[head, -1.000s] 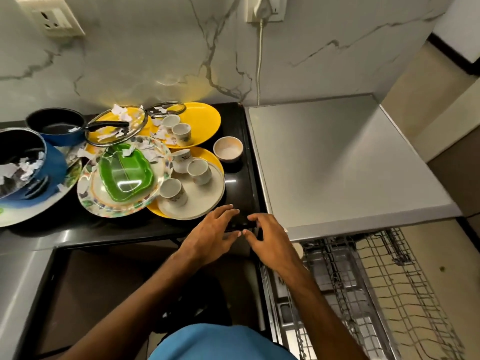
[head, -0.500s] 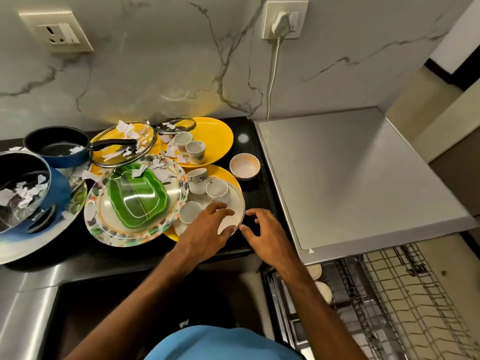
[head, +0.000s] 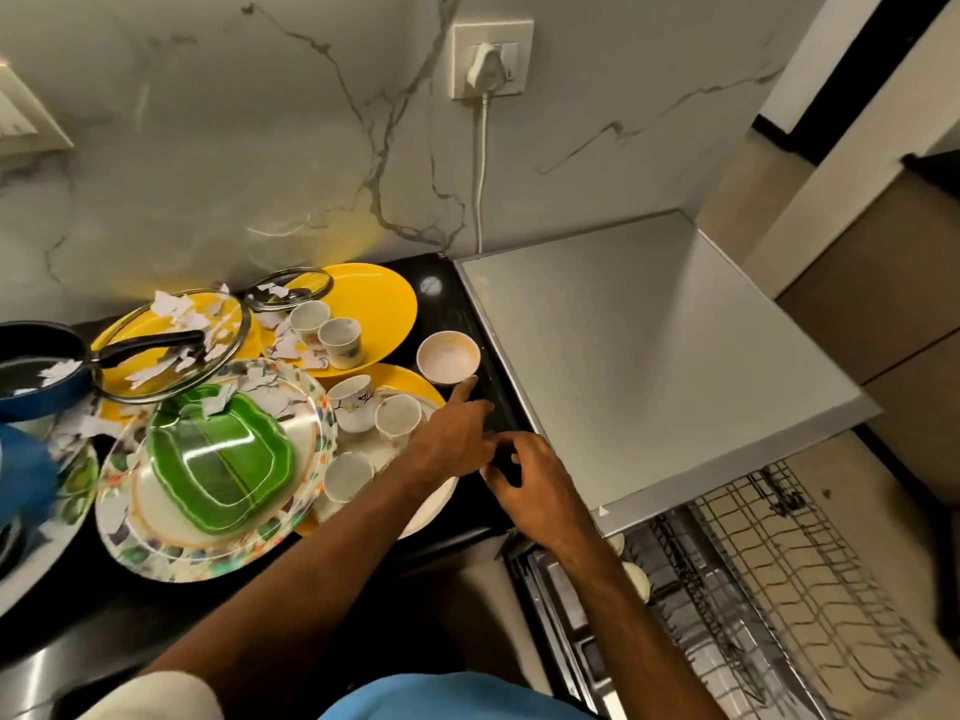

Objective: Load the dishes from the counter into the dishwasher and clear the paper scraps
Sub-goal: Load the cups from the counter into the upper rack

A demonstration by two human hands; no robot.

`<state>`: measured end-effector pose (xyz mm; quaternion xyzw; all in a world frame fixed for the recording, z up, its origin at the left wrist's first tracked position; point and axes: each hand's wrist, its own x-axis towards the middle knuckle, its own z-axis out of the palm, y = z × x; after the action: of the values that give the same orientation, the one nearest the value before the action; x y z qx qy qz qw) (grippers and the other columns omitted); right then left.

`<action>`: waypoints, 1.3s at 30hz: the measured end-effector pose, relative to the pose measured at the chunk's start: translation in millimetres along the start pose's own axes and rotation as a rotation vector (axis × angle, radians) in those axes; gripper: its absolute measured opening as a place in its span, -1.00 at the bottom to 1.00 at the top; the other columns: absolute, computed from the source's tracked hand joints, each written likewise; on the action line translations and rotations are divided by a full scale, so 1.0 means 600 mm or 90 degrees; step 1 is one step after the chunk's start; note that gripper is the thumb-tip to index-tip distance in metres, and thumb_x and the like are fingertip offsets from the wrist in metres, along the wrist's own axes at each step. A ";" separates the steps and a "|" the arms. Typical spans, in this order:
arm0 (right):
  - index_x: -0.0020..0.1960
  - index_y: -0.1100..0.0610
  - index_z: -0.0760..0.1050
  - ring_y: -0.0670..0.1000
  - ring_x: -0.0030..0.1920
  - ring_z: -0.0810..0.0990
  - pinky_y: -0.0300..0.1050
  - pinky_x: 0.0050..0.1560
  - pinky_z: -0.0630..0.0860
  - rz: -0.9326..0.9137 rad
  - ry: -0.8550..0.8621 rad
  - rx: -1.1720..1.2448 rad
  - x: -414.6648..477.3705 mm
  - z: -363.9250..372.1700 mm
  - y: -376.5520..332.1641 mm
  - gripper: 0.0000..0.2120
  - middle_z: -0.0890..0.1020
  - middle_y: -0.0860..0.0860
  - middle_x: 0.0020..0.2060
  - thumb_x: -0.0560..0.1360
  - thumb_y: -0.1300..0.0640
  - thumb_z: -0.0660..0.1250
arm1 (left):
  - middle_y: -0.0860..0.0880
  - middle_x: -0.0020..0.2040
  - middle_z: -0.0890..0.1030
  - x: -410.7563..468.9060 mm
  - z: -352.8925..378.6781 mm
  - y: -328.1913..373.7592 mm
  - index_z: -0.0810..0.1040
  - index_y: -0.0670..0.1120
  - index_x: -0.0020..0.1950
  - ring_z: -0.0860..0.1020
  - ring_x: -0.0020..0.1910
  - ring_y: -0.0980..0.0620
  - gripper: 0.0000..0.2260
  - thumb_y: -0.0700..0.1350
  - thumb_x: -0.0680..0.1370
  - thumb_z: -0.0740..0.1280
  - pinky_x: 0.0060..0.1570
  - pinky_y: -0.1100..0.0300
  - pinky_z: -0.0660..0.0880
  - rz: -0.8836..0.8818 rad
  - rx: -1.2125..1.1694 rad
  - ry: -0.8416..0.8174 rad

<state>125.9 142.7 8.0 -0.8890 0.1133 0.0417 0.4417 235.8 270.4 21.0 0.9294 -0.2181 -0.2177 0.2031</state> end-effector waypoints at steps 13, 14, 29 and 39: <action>0.43 -0.11 0.41 -0.08 0.34 0.50 -0.05 0.29 0.54 0.069 0.051 -0.004 0.004 -0.040 0.041 -0.58 0.43 -0.13 0.40 0.60 -0.15 0.35 | -0.22 0.44 0.39 0.118 0.027 -0.014 0.51 -0.14 0.28 0.56 0.27 -0.22 -0.70 -0.03 0.60 0.34 0.33 -0.07 0.47 -0.111 0.110 -0.042; 0.42 -0.11 0.41 -0.08 0.34 0.49 -0.04 0.30 0.54 0.073 0.048 -0.005 0.004 -0.042 0.045 -0.58 0.43 -0.13 0.40 0.60 -0.16 0.34 | -0.21 0.40 0.43 0.121 0.027 -0.015 0.52 -0.16 0.27 0.55 0.27 -0.21 -0.70 -0.03 0.61 0.33 0.31 -0.05 0.48 -0.110 0.102 -0.035; 0.61 -0.12 0.08 -0.17 0.28 0.51 -0.08 0.23 0.60 0.122 0.172 0.194 -0.006 -0.093 0.089 -0.13 0.37 -0.17 0.45 0.49 -0.12 0.52 | 0.10 -0.35 0.61 0.061 0.034 0.154 0.71 0.05 -0.12 0.56 -0.41 0.19 -0.70 0.13 0.64 0.27 -0.34 0.30 0.41 0.049 -0.161 0.129; 0.46 -0.17 0.25 -0.15 0.21 0.58 -0.15 0.08 0.66 0.126 0.312 0.283 -0.128 -0.176 0.182 -0.20 0.44 -0.20 0.31 0.37 -0.17 0.62 | 0.12 -0.36 0.67 0.030 0.126 0.304 0.72 0.00 -0.26 0.60 -0.38 0.26 -0.56 0.28 0.59 0.31 -0.38 0.50 0.39 0.010 -0.389 -0.012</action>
<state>22.8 7.5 0.5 -0.7393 0.3082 -0.1560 0.5780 155.4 90.3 39.2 0.8216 -0.1515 -0.2802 0.4728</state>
